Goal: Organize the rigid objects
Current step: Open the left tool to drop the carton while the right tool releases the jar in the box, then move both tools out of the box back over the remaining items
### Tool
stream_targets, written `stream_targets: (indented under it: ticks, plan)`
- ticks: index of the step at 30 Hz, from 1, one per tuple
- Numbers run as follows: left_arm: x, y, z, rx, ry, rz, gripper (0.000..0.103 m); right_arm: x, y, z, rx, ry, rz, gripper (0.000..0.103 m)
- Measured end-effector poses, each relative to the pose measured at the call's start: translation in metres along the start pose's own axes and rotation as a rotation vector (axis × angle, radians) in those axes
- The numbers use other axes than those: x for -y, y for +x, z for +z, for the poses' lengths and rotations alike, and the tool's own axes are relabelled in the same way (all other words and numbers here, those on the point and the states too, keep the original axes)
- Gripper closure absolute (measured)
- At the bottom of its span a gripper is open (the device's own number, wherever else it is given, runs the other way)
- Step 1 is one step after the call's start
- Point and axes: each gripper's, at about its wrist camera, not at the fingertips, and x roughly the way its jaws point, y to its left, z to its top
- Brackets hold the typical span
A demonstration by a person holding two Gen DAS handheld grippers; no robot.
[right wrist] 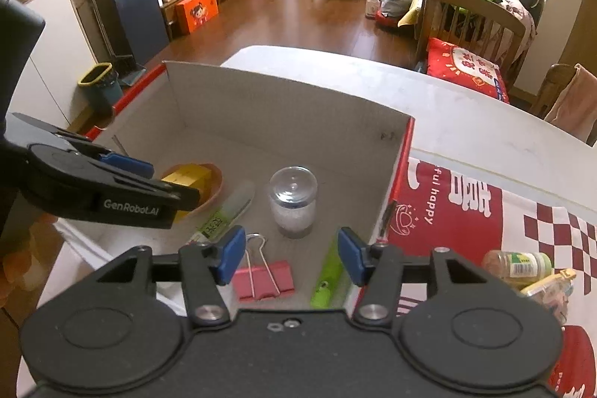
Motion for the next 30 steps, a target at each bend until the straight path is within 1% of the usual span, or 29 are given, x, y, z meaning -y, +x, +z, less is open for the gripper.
stream_targets:
  ticks: [3, 10, 12, 17, 18, 21, 28, 30]
  plan:
    - [0.004, -0.01, -0.002, 0.021, 0.006, 0.002, 0.05, 0.001, -0.012, -0.004, 0.021, 0.007, 0.012, 0.043]
    - [0.018, -0.035, -0.009, 0.06, 0.009, -0.01, 0.05, 0.01, -0.041, -0.013, 0.07, 0.033, 0.05, 0.039]
    - [0.023, -0.042, -0.011, 0.074, 0.013, -0.005, 0.05, 0.012, -0.05, -0.017, 0.089, 0.035, 0.062, 0.034]
    - [0.038, -0.059, -0.017, 0.112, 0.02, -0.015, 0.05, 0.024, -0.073, -0.026, 0.136, 0.044, 0.092, 0.027]
    - [0.042, -0.063, -0.018, 0.121, 0.021, -0.02, 0.049, 0.027, -0.078, -0.029, 0.143, 0.046, 0.098, 0.025]
    - [0.052, -0.074, -0.024, 0.158, 0.029, -0.024, 0.037, 0.037, -0.091, -0.036, 0.164, 0.049, 0.118, 0.021]
    - [0.081, -0.092, -0.038, 0.211, 0.042, -0.053, 0.036, 0.057, -0.122, -0.067, 0.212, 0.031, 0.155, 0.014]
    - [0.093, -0.095, -0.041, 0.223, 0.051, -0.059, 0.036, 0.065, -0.13, -0.076, 0.226, 0.03, 0.16, 0.009]
